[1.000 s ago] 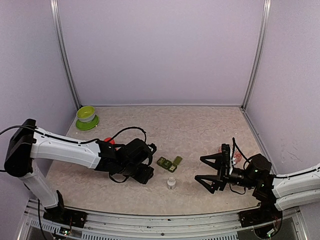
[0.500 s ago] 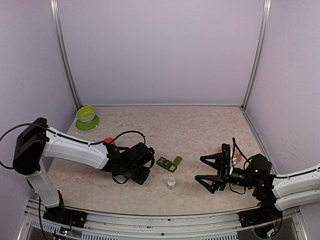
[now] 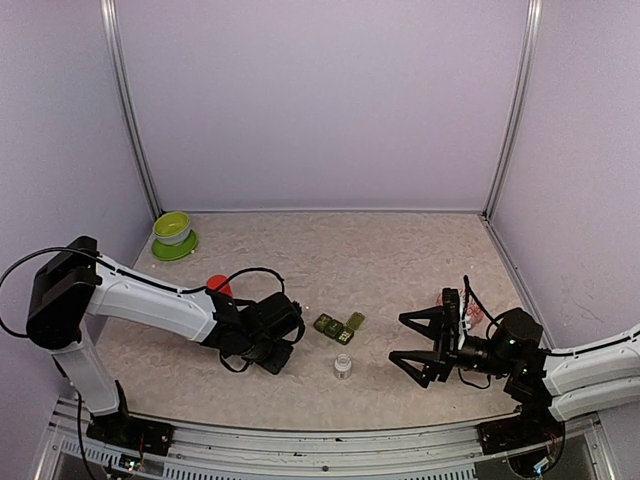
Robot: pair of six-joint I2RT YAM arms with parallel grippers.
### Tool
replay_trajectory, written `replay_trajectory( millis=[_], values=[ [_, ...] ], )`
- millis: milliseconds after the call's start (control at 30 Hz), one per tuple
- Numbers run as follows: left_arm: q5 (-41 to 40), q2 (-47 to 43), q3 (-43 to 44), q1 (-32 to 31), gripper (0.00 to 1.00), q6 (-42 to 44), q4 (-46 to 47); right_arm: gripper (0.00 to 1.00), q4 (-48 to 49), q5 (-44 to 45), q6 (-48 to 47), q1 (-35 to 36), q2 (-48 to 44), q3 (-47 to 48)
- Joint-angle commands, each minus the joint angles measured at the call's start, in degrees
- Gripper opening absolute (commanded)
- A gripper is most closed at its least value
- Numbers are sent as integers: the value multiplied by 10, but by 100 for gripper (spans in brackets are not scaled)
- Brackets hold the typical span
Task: Sort the pills into containers
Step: Pick up the lid of the pill bottle from the center of the board.
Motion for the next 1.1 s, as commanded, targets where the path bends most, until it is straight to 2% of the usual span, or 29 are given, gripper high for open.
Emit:
replay_trajectory(
  millis=[0, 133, 367, 467, 733, 967, 1067],
  values=[
    [-7, 0, -9, 6, 13, -4, -4, 100, 17, -4, 2, -3, 1, -7],
    [-2, 2, -12, 8, 1, -4, 5, 100, 18, -7, 4, -3, 2, -7],
    [1, -8, -12, 9, 0, -2, 14, 100, 14, -20, -1, -3, 4, -4],
    [24, -40, -20, 8, 0, 10, 34, 100, 11, -28, 3, -3, 8, 3],
    [223, -174, -50, 4, 0, 34, 151, 100, -8, -74, -36, -1, 19, 29],
    [382, -220, -72, -12, 0, -43, 289, 100, -28, -74, -83, 18, 33, 70],
    [417, -218, -75, -28, 0, -79, 354, 100, -68, -47, -124, 42, 48, 106]
  ],
)
